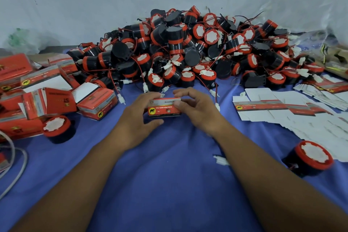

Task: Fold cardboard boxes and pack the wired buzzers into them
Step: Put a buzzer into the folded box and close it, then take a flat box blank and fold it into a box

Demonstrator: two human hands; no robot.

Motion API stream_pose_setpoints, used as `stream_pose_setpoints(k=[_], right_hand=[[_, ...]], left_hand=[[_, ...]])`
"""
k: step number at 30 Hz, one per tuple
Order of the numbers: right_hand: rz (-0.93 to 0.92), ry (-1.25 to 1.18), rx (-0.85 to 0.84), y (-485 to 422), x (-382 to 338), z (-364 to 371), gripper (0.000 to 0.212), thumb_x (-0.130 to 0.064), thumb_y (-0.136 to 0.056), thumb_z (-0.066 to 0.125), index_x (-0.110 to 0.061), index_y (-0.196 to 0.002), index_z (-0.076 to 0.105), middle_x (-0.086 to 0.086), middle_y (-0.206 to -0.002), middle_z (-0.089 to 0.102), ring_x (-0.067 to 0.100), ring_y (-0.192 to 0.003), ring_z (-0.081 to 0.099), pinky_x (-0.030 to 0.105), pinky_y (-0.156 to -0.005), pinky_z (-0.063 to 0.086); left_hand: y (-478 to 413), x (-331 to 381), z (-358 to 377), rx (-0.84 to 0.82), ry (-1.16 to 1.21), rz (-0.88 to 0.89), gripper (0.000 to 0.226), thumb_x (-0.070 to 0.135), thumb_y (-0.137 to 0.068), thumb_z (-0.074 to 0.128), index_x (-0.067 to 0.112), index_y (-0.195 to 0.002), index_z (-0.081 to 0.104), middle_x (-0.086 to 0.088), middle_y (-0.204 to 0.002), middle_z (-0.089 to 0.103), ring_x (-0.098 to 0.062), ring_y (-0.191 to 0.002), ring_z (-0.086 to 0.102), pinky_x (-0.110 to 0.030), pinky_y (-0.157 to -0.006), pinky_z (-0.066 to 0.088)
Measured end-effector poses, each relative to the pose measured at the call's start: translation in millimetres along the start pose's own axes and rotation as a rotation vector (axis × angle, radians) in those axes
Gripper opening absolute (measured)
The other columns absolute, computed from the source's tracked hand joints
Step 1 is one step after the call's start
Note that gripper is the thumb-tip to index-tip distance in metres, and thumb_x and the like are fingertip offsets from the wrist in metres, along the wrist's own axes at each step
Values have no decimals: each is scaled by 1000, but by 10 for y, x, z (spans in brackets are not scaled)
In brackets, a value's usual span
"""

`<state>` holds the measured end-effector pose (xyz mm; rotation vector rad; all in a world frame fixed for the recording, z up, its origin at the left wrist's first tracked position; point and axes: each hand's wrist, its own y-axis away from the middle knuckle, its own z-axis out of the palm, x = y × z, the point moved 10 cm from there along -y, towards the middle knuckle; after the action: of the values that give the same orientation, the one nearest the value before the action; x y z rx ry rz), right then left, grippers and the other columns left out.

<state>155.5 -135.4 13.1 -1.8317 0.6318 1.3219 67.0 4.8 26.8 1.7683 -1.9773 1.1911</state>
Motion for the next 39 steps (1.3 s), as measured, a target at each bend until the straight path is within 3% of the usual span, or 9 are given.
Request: stream_pose_setpoints(k=[5, 9, 12, 16, 21, 24, 30, 36, 39], right_hand=[[-53, 211, -141, 26, -49, 141, 58, -11, -77, 85, -23, -127, 57, -10, -129, 60, 9, -113, 64, 27, -88, 56], [-80, 205, -94, 27, -107, 103, 53, -3, -81, 81, -20, -126, 58, -7, -123, 63, 7, -115, 62, 24, -92, 55], [-74, 302, -100, 49, -113, 101, 58, -10, -86, 77, -22, -136, 51, -11, -132, 56, 6, -122, 57, 25, -94, 54], [-101, 464, 34, 34, -212, -105, 55, -18, -90, 73, -24, -140, 51, -7, -137, 53, 4, -112, 58, 20, -90, 51], [9, 773, 276, -1, -189, -619, 37, -18, -91, 69, -9, -127, 63, 9, -129, 58, 24, -113, 57, 32, -97, 44], [195, 962, 334, 21, -18, -865, 44, -24, -90, 66, -11, -131, 61, 16, -133, 54, 35, -123, 48, 38, -102, 36], [430, 1049, 398, 131, 130, -1235, 45, -36, -96, 61, -15, -135, 56, 21, -138, 50, 42, -128, 43, 43, -106, 30], [712, 1173, 493, 432, 86, -1801, 62, -44, -90, 66, -8, -134, 43, 26, -145, 37, 46, -134, 30, 54, -108, 29], [869, 1172, 344, 533, 231, -1921, 61, -60, -83, 69, -6, -106, 53, 22, -126, 56, 42, -119, 49, 50, -104, 36]], left_hand=[[7, -8, -130, 75, -28, 27, 52, 17, -84, 78, 25, -130, 56, 16, -124, 58, 0, -114, 54, -25, -97, 49], [-6, -12, -107, 50, -31, 5, 59, 22, -83, 79, 38, -130, 47, 31, -122, 51, 4, -115, 50, -14, -95, 44], [2, 48, -146, 116, -112, 39, 54, 24, -84, 79, 26, -131, 52, 19, -123, 55, -2, -113, 50, -18, -91, 42], [79, 71, -705, 474, -252, 49, 51, 11, -82, 77, 11, -128, 54, -11, -127, 55, -26, -117, 51, -41, -99, 44], [368, -183, -1642, 889, -663, -56, 49, 13, -86, 52, 16, -135, 48, -18, -143, 40, -38, -132, 40, -49, -110, 34], [392, -477, -1802, 810, -736, -300, 58, 21, -88, 38, 30, -145, 37, -13, -157, 23, -40, -141, 29, -55, -109, 33], [318, -529, -1480, 595, -938, -329, 60, 39, -88, 41, 7, -139, 46, -17, -159, 25, -40, -148, 16, -65, -115, 11], [298, -390, -1457, 667, -865, -202, 41, 29, -89, 46, 4, -119, 61, -16, -148, 43, -34, -145, 27, -68, -114, 13], [245, -249, -1359, 656, -848, -93, 35, 23, -91, 49, 1, -111, 66, -19, -137, 51, -39, -136, 37, -67, -110, 23]])
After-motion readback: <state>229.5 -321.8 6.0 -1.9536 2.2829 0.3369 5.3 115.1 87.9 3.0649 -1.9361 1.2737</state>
